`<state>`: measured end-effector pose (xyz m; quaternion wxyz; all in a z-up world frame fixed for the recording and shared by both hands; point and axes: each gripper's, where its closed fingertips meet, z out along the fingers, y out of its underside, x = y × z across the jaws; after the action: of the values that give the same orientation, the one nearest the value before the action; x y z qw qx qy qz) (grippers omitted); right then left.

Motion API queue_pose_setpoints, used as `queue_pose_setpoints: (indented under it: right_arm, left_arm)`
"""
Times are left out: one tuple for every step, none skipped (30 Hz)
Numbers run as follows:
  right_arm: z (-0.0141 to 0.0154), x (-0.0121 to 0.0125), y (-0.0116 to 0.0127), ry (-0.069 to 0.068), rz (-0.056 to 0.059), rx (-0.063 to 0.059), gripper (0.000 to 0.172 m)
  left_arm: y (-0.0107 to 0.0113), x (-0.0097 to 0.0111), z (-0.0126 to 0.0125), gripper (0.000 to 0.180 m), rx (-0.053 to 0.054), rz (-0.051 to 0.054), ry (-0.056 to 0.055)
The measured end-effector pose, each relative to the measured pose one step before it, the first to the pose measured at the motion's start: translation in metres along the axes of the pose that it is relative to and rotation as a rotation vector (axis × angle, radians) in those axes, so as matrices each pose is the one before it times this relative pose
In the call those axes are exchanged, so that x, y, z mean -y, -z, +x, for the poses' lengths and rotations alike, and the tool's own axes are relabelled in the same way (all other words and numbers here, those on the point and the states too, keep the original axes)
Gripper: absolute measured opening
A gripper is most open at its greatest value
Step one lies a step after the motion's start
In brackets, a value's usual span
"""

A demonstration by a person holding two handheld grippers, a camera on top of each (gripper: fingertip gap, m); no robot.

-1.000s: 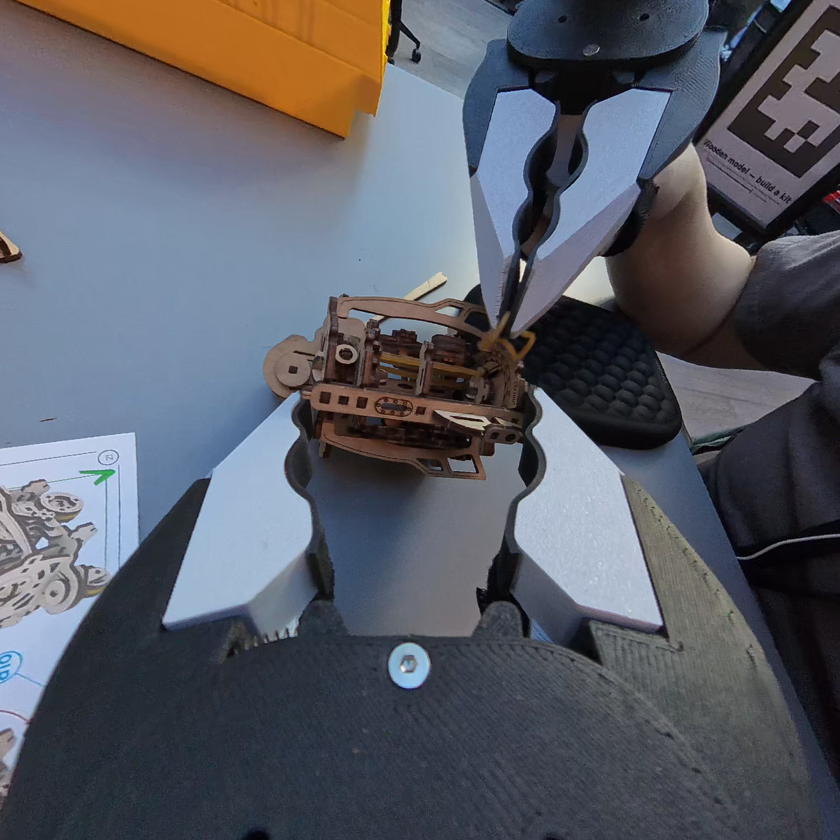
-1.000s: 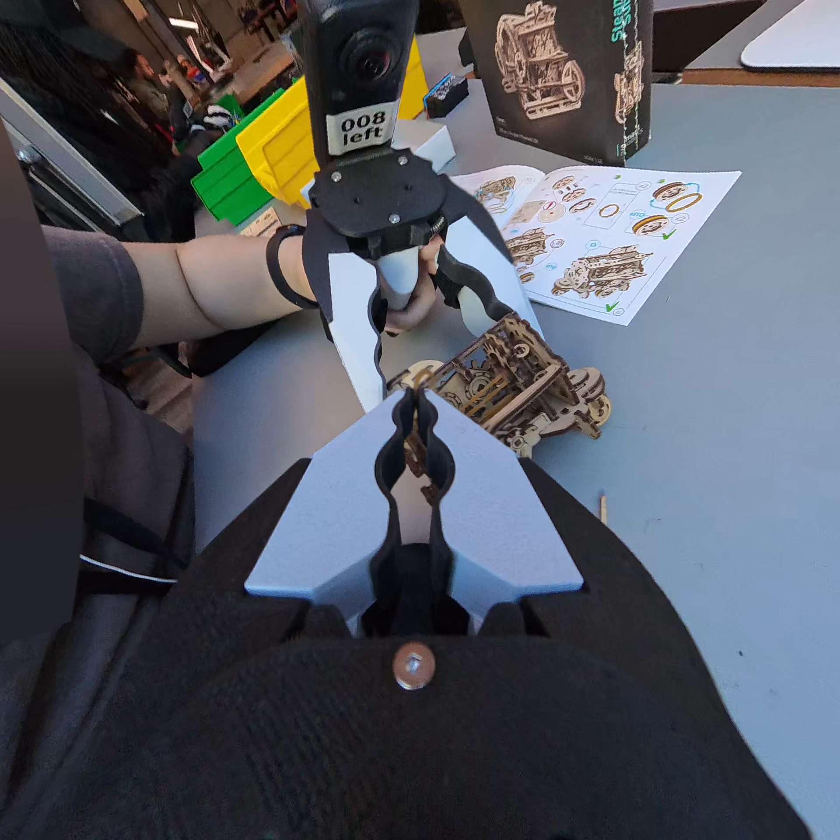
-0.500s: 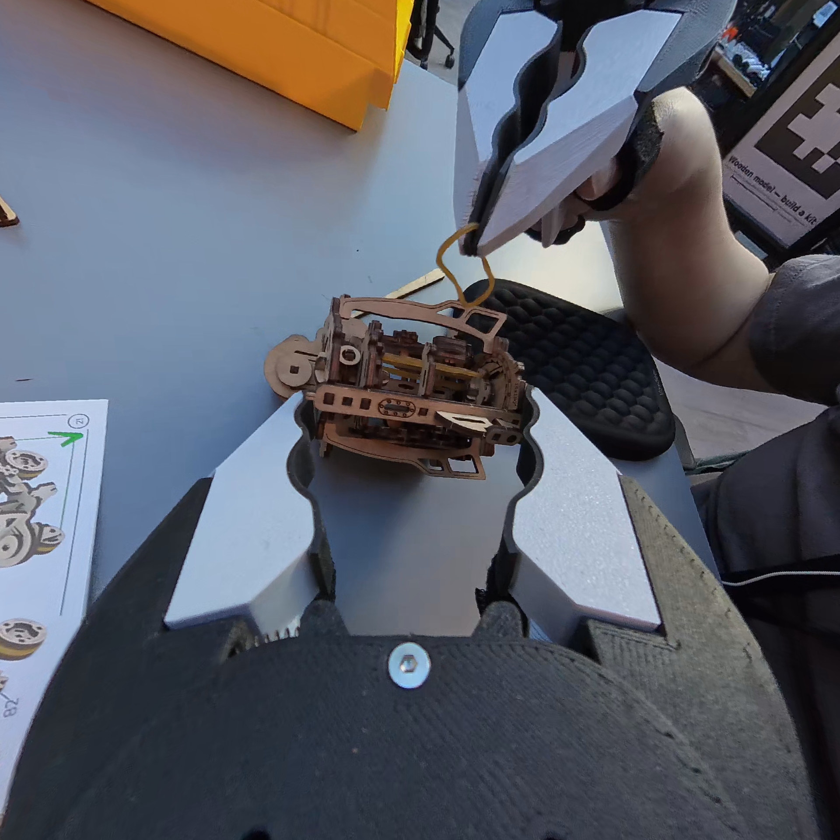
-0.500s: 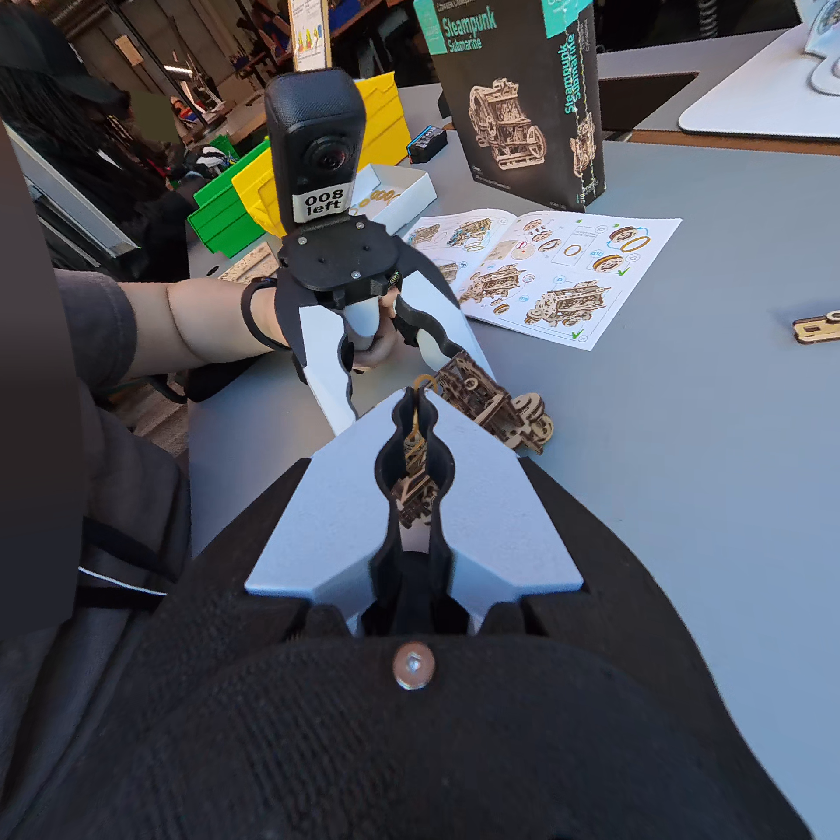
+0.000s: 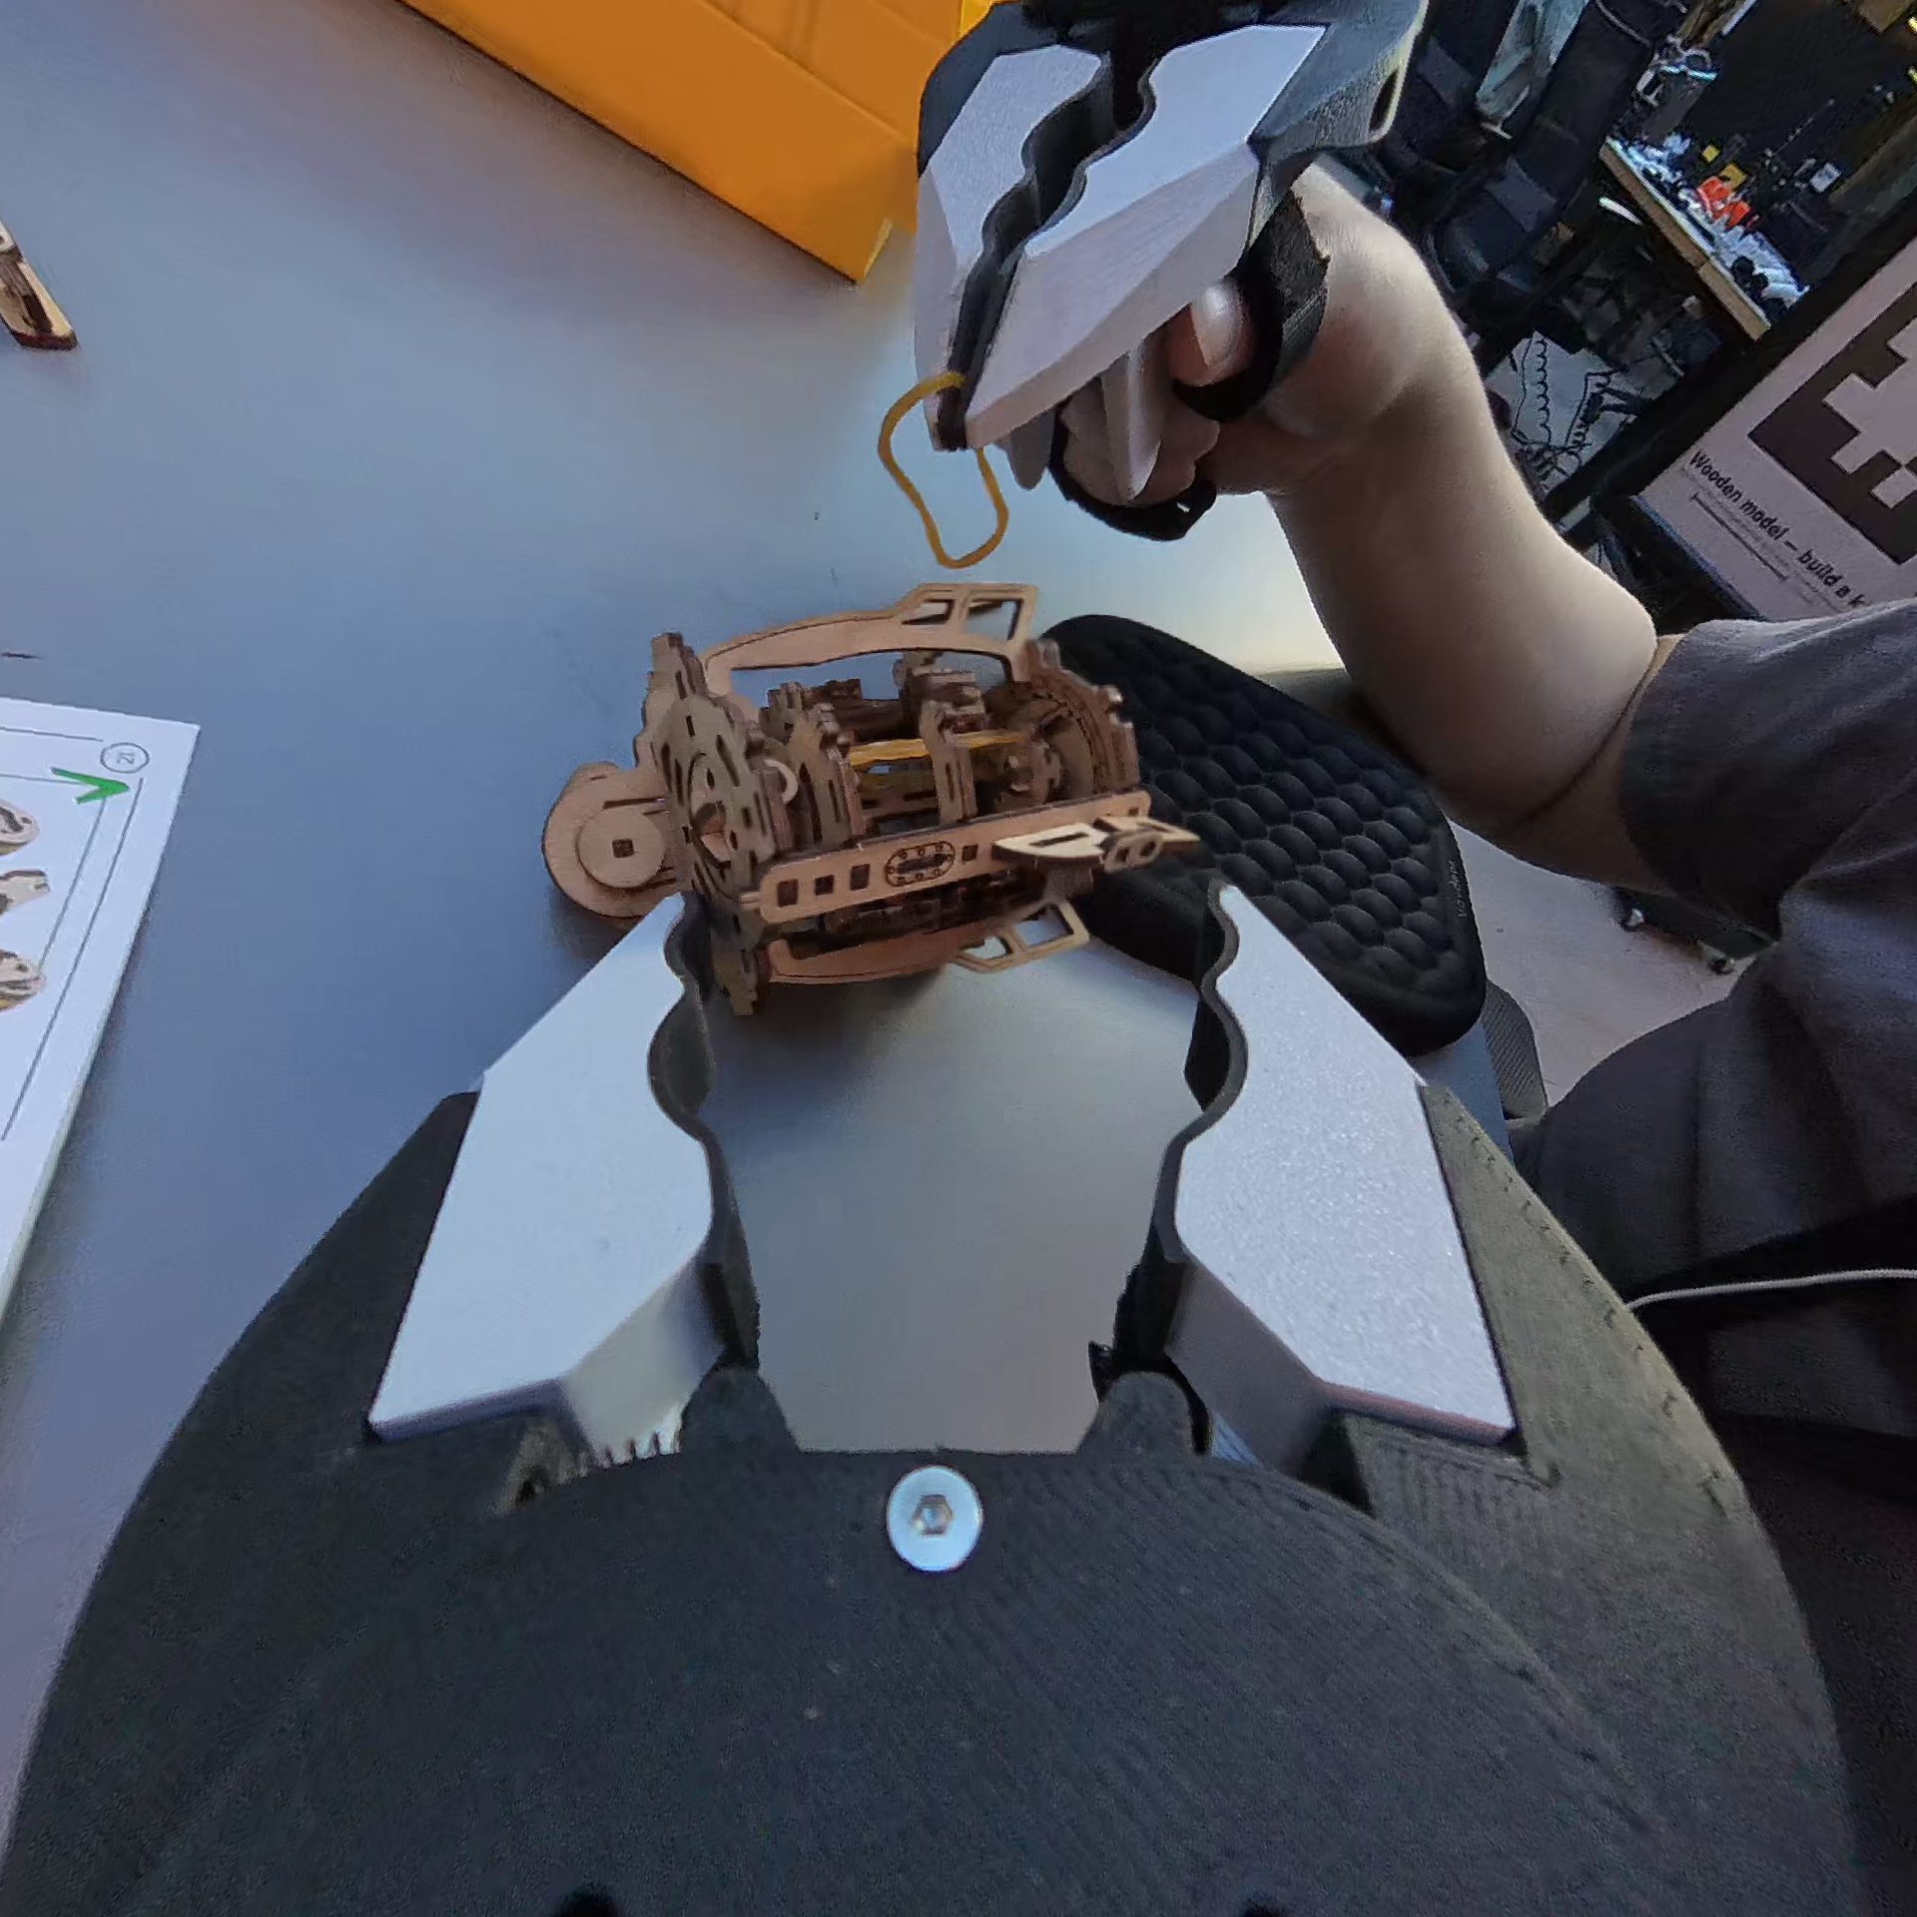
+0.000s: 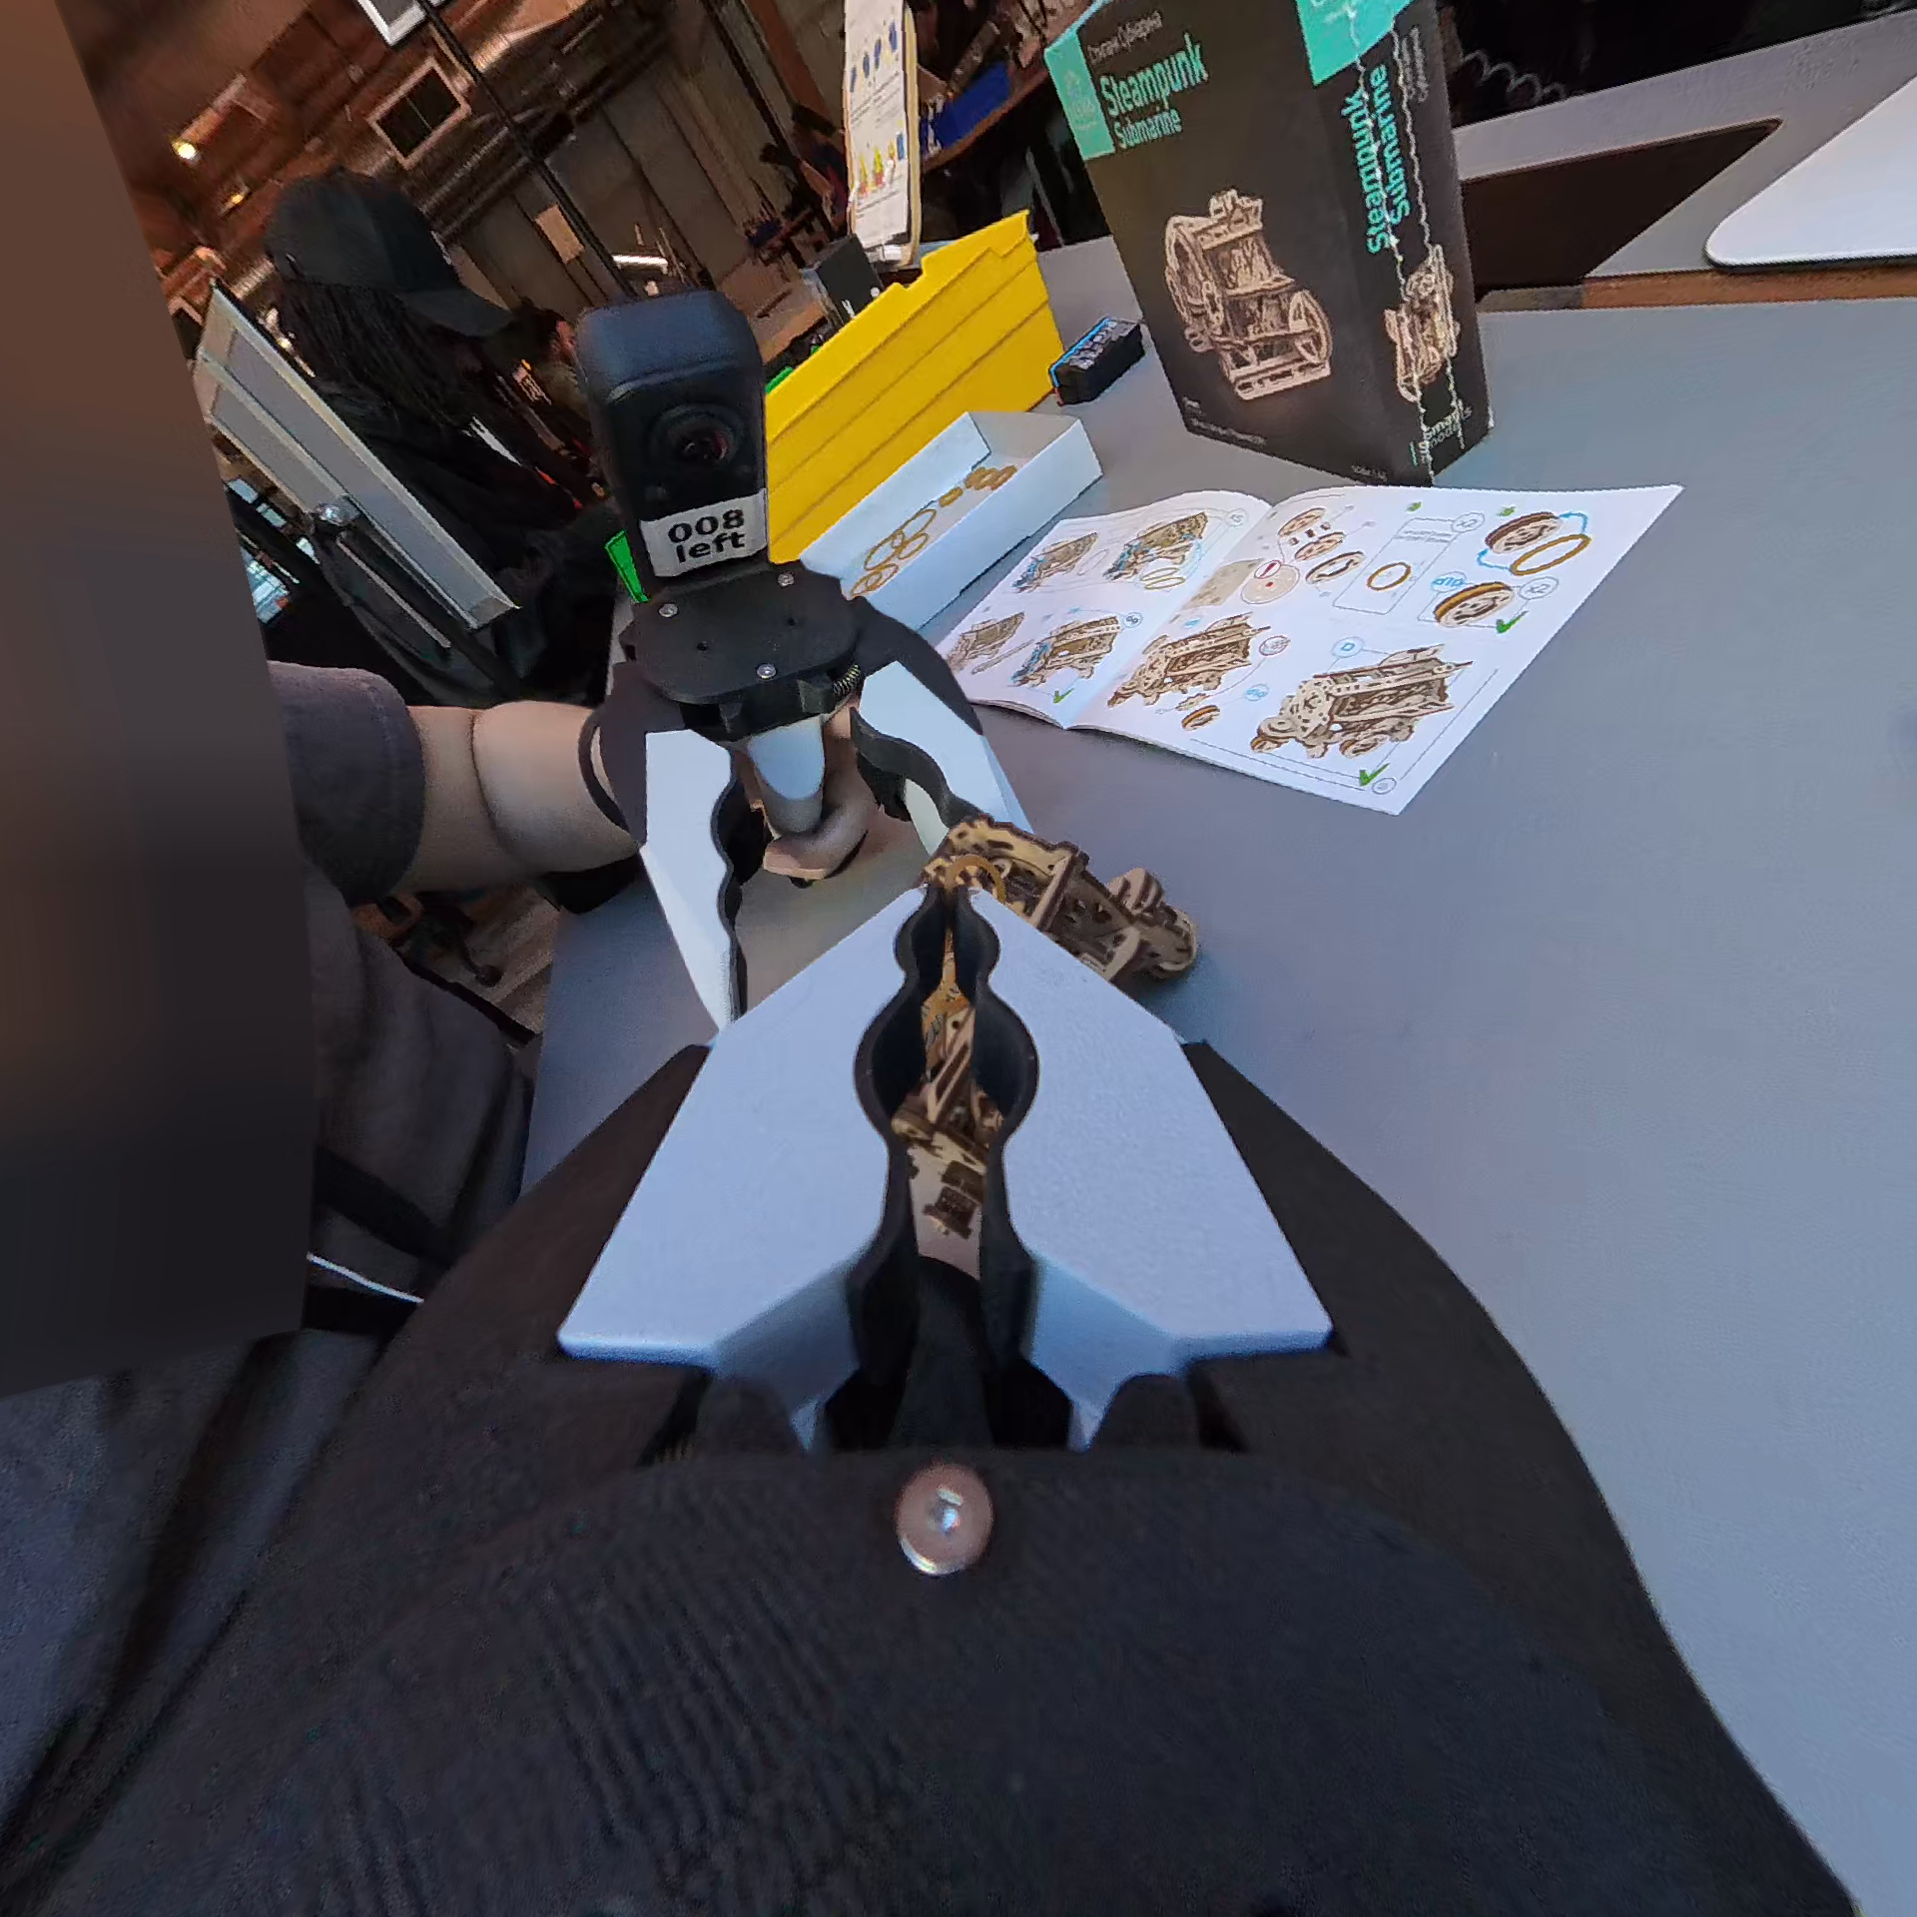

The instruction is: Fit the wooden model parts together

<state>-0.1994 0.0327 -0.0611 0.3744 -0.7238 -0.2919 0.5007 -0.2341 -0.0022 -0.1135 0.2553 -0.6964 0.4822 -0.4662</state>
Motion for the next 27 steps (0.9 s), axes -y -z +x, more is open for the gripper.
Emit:
queue_pose_setpoints:
  right_arm:
    - [-0.00151, 0.00076, 0.00130, 0.0013, 0.0076, 0.0107, 0.000]
    - [-0.00199, 0.00112, 0.00092, 0.0024, 0.0090, 0.0141, 0.000]
    - [-0.00273, 0.00123, 0.00037, 0.0053, 0.0074, 0.0169, 0.000]
    - [-0.00252, 0.00075, -0.00007, 0.0104, 0.0049, 0.0119, 0.000]
    - [-0.00217, -0.00033, -0.00043, 0.0104, -0.0038, 0.0072, 0.000]
    - [-0.00259, -0.00091, -0.00078, 0.0128, -0.0087, 0.0081, 0.000]
    - [-0.00324, -0.00011, -0.00121, 0.0201, -0.0036, 0.0094, 0.000]
    - [-0.00408, -0.00047, -0.00160, 0.0182, -0.0082, 0.0143, 0.000]
    - [-0.00353, -0.00066, -0.00178, 0.0108, -0.0111, 0.0142, 0.000]
    - [-0.00289, 0.00021, -0.00173, 0.0081, -0.0057, 0.0139, 0.000]
    - [-0.00227, 0.00019, -0.00175, -0.0004, -0.0062, 0.0136, 0.000]
    - [-0.00190, 0.00027, -0.00162, -0.0037, -0.0076, 0.0133, 0.000]
    - [-0.00230, 0.00009, -0.00167, 0.0043, -0.0097, 0.0133, 0.000]
    - [-0.00260, 0.00031, -0.00165, 0.0120, -0.0091, 0.0087, 0.000]
    - [-0.00260, 0.00055, -0.00134, 0.0143, -0.0088, 0.0050, 0.000]
    - [-0.00319, 0.00059, -0.00111, 0.0150, -0.0081, 0.0055, 0.000]
    - [-0.00284, 0.00038, -0.00084, 0.0104, -0.0095, 0.0021, 0.000]
    - [-0.00166, 0.00035, -0.00049, 0.0110, -0.0077, -0.0061, 0.000]
    - [-0.00152, -0.00001, -0.00020, 0.0109, -0.0064, -0.0042, 0.000]
    - [-0.00178, -0.00063, -0.00023, 0.0026, -0.0092, 0.0029, 0.000]
    - [-0.00155, -0.00145, -0.00033, -0.0010, -0.0111, 0.0058, 0.000]
    - [-0.00014, -0.00075, -0.00033, 0.0025, -0.0046, -0.0024, 0.000]
    - [-0.00002, -0.00095, -0.00015, 0.0022, -0.0040, -0.0016, 0.000]
    - [-0.00052, -0.00067, -0.00009, 0.0016, -0.0023, 0.0032, 0.000]
    - [-0.00083, 0.00014, 0.00026, 0.0001, 0.0042, 0.0045, 0.000]
    - [-0.00045, -0.00011, 0.00039, -0.0031, 0.0017, 0.0037, 0.000]
    - [0.00058, -0.00087, 0.00060, -0.0005, -0.0030, -0.0028, 0.000]
  left_arm:
    - [0.00215, -0.00216, 0.00240, 0.091, -0.0005, 0.0016, 0.0107]
    - [0.00240, -0.00246, 0.00257, 0.089, -0.0014, 0.0019, 0.0133]
    - [0.00274, -0.00259, 0.00297, 0.087, -0.0042, 0.0023, 0.0146]
    - [0.00343, -0.00250, 0.00280, 0.083, -0.0042, 0.0030, 0.0162]
    - [0.00471, -0.00178, 0.00108, 0.080, 0.0052, 0.0058, 0.0141]
    - [0.00639, 0.00037, -0.00219, 0.076, 0.0227, 0.0133, 0.0049]
    - [0.00795, 0.00336, -0.00505, 0.072, 0.0390, 0.0220, -0.0092]
    - [0.00870, 0.00663, -0.00521, 0.069, 0.0392, 0.0277, -0.0261]
    - [0.00777, 0.00919, -0.00254, 0.062, 0.0225, 0.0264, -0.0418]
    - [0.00531, 0.01022, 0.00084, 0.052, 0.0010, 0.0161, -0.0508]
    - [0.00208, 0.01012, 0.00386, 0.046, -0.0182, 0.0004, -0.0490]
    - [-0.00080, 0.00983, 0.00726, 0.043, -0.0419, -0.0096, -0.0461]
    - [-0.00300, 0.00905, 0.00674, 0.040, -0.0438, -0.0151, -0.0405]
    - [-0.00432, 0.00739, 0.00184, 0.037, -0.0235, -0.0229, -0.0320]
    - [-0.00467, 0.00585, -0.00056, 0.034, -0.0178, -0.0268, -0.0334]
    - [-0.00447, 0.00544, 0.00063, 0.030, -0.0267, -0.0218, -0.0416]
    - [-0.00394, 0.00437, 0.00205, 0.027, -0.0340, -0.0217, -0.0472]
    - [-0.00361, 0.00233, 0.00316, 0.024, -0.0378, -0.0284, -0.0463]
    - [-0.00367, 0.00133, 0.00139, 0.021, -0.0222, -0.0300, -0.0381]
    - [-0.00348, 0.00096, -0.00109, 0.021, -0.0031, -0.0276, -0.0336]
    - [-0.00329, 0.00071, 0.00087, 0.019, -0.0104, -0.0219, -0.0366]
    - [-0.00302, 0.00030, 0.00171, 0.014, -0.0128, -0.0176, -0.0305]
    - [-0.00287, 0.00001, 0.00115, 0.010, -0.0097, -0.0176, -0.0186]
    - [-0.00265, -0.00063, 0.00200, 0.011, -0.0159, -0.0189, -0.0103]
    - [-0.00244, -0.00065, 0.00185, 0.011, -0.0143, -0.0159, -0.0036]
    - [-0.00181, 0.00058, -0.00004, 0.012, -0.0016, -0.0057, -0.0017]
    - [-0.00125, 0.00130, -0.00057, 0.011, 0.0026, 0.0028, -0.0037]
